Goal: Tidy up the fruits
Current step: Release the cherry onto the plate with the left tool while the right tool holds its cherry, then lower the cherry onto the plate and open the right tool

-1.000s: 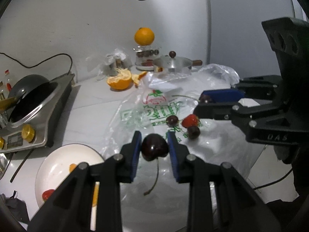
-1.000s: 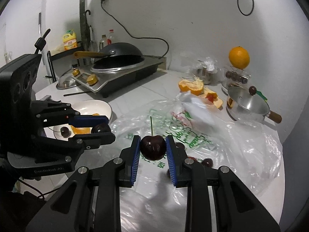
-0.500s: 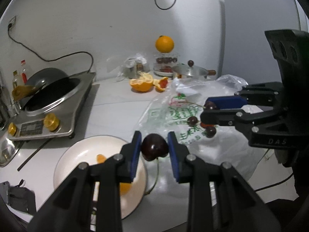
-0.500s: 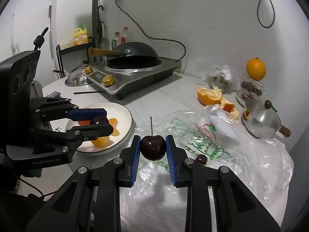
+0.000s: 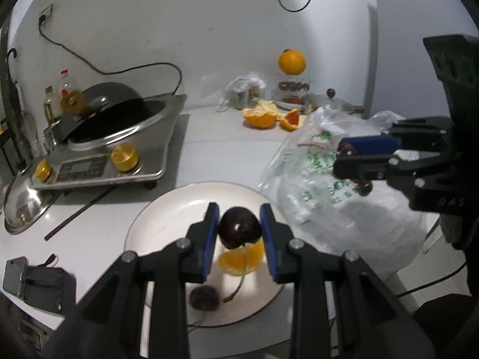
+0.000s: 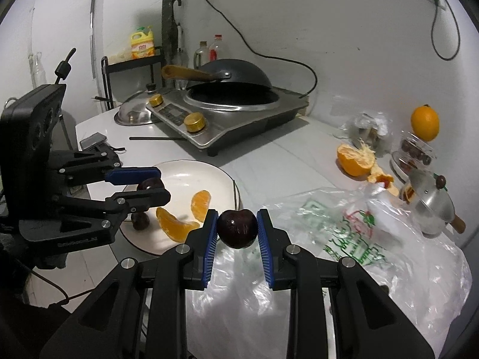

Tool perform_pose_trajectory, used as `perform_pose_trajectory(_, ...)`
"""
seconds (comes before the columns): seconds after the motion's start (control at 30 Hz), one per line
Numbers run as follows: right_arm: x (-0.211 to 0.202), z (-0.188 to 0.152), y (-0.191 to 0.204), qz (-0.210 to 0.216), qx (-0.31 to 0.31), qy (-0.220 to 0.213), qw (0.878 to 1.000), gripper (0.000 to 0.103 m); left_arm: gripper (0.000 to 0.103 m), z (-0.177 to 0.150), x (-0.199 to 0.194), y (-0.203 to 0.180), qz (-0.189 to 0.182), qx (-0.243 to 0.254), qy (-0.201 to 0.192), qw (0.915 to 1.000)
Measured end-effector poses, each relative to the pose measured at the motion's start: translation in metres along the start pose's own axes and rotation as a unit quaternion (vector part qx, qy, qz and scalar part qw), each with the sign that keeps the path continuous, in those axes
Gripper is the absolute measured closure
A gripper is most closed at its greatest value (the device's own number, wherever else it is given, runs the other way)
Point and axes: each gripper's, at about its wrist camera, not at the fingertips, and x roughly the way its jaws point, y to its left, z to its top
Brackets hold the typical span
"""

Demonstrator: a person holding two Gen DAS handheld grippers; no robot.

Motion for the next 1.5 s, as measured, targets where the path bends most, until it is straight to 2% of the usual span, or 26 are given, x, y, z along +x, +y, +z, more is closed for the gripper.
perform_pose_trajectory(0.23, 0.017, 0.01, 0.012, 0.01, -0.012, 0.007, 1.0, 0.075, 0.074, -0.015, 0.013, 0.023, 0.014, -0.014, 0.016, 0.9997)
perform_pose_trajectory(0.7, 0.058, 0.028, 0.032, 0.028, -0.026, 0.025, 0.999, 0.075, 0.073, -0.033, 0.04, 0.047, -0.006, -0.046, 0.053, 0.9975)
perform_pose_trajectory(0.77, 0.064, 0.03, 0.036, 0.029, -0.027, 0.028, 0.999, 0.075, 0.072, -0.033, 0.039, 0.049, -0.01, -0.049, 0.054, 0.9973)
perform_pose_trajectory(0.87, 0.072, 0.032, 0.04, 0.031, -0.025, 0.031, 0.999, 0.075, 0.064, -0.032, 0.035, 0.049, -0.018, -0.048, 0.047, 0.9976)
perform_pose_trajectory(0.9, 0.075, 0.034, 0.041, 0.032, -0.025, 0.033, 0.999, 0.075, 0.055, -0.032, 0.033, 0.05, -0.019, -0.05, 0.044, 0.9976)
perform_pose_trajectory(0.97, 0.08, 0.035, 0.044, 0.035, -0.024, 0.035, 0.999, 0.075, 0.049, -0.031, 0.025, 0.054, -0.023, -0.061, 0.031, 0.9974)
perform_pose_trajectory(1.1, 0.098, 0.036, 0.051, 0.042, -0.02, 0.049, 0.998, 0.075, 0.049, -0.03, 0.013, 0.063, -0.022, -0.07, 0.022, 0.9971)
perform_pose_trajectory(1.33, 0.124, 0.034, 0.065, 0.057, -0.013, 0.069, 0.996, 0.075, 0.049, -0.037, 0.0, 0.085, 0.003, -0.095, 0.019, 0.9953)
perform_pose_trajectory(1.5, 0.132, 0.031, 0.068, 0.052, -0.01, 0.079, 0.995, 0.075, 0.049, -0.047, -0.004, 0.093, 0.013, -0.1, 0.026, 0.9945)
